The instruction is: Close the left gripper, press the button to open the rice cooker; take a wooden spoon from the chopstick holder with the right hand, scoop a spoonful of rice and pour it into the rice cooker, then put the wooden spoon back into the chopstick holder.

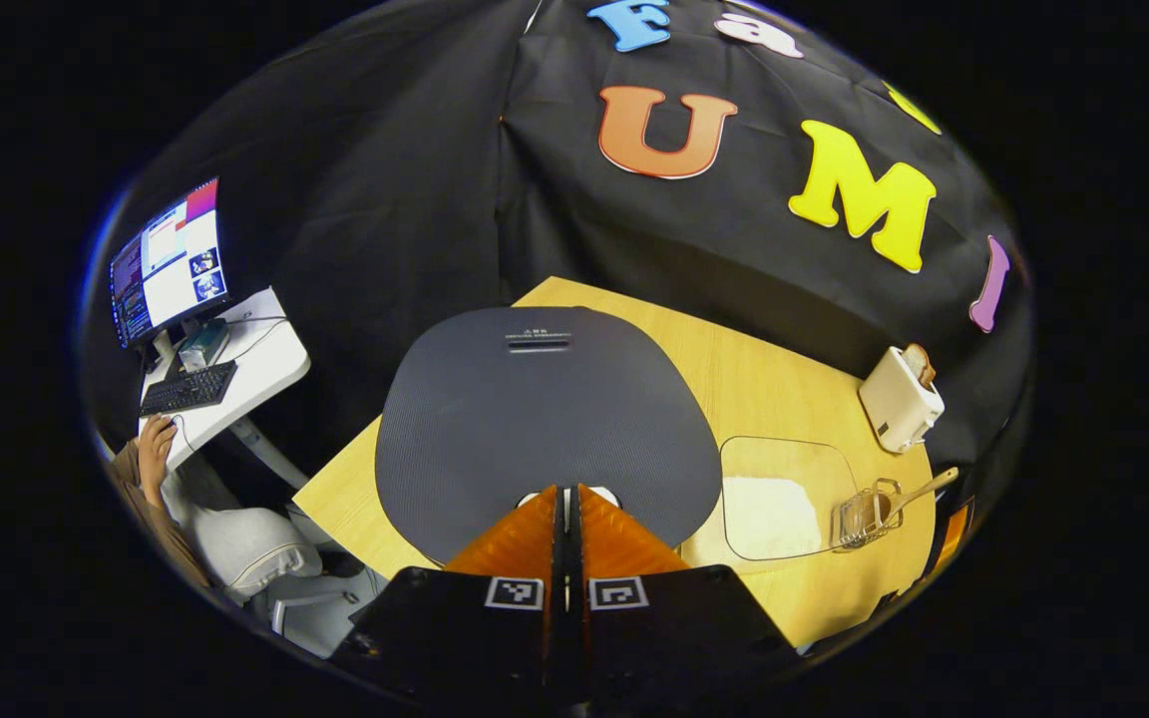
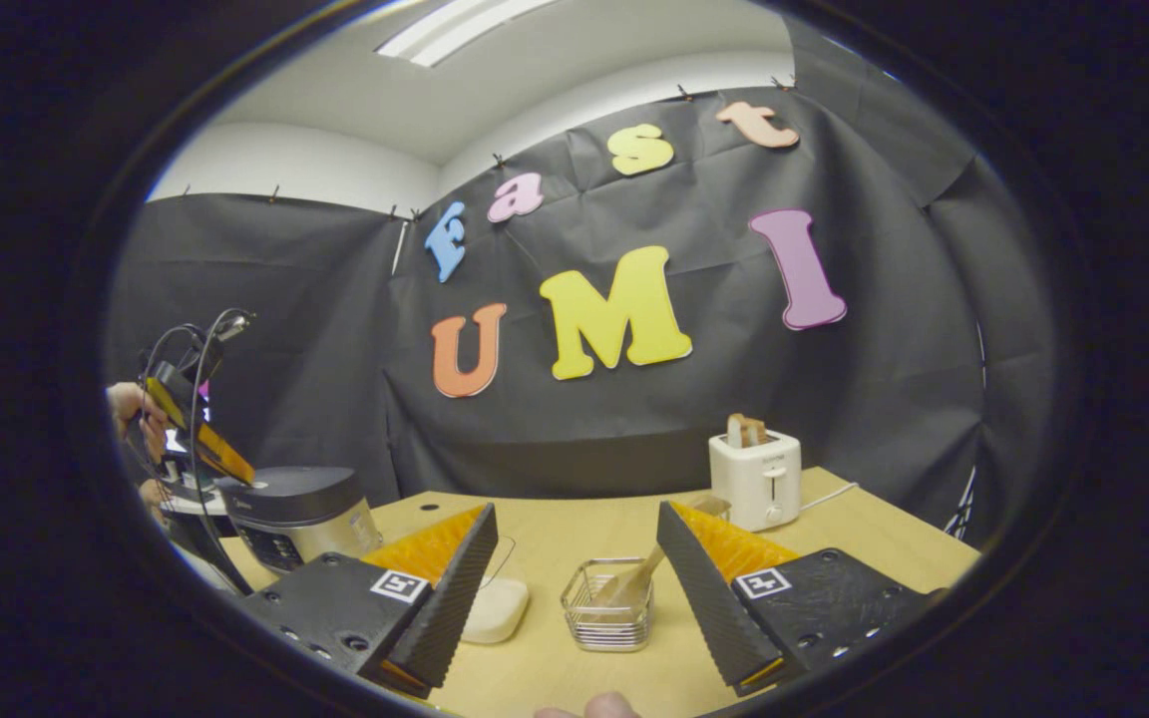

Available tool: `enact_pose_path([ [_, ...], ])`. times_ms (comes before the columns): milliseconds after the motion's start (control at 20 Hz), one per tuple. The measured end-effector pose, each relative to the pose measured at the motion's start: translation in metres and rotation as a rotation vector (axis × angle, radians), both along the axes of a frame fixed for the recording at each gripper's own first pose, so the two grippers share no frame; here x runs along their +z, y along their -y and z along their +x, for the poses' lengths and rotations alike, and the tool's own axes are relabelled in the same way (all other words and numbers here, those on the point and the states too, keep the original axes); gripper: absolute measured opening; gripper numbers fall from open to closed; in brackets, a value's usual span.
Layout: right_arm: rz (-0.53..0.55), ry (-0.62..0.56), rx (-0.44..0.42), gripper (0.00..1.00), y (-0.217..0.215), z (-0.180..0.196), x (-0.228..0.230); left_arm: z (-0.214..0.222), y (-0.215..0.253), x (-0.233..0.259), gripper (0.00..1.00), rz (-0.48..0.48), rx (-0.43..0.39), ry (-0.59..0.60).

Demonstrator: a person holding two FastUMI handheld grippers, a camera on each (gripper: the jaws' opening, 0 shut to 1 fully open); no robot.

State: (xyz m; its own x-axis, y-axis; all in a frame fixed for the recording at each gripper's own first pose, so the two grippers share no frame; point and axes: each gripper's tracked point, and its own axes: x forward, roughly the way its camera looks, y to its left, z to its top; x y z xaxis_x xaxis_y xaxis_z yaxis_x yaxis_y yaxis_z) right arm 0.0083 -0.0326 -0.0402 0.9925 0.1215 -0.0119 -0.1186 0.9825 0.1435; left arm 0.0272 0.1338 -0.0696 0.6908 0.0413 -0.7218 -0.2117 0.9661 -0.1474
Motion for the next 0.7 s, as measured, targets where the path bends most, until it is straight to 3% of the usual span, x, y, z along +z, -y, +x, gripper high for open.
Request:
enact_pose_path([
  [200,0.031,-0.008,0.010,0.96,-0.003,-0.002,-0.007,-0.004,0.005,-0.002,0.03,-0.055,0.012,0.005],
  [250,0.030,-0.016,0.011,0.92,-0.002,-0.001,-0.011,-0.003,0.007,-0.005,0.03,-0.072,0.016,0.001],
  [450,0.012,-0.019,-0.025,0.95,0.014,-0.004,-0.007,0.004,0.004,0.006,0.03,-0.025,0.022,0.069],
  [700,-0.009,0.004,-0.063,0.96,0.029,-0.012,0.003,0.023,-0.010,0.070,0.03,0.106,0.054,0.339],
])
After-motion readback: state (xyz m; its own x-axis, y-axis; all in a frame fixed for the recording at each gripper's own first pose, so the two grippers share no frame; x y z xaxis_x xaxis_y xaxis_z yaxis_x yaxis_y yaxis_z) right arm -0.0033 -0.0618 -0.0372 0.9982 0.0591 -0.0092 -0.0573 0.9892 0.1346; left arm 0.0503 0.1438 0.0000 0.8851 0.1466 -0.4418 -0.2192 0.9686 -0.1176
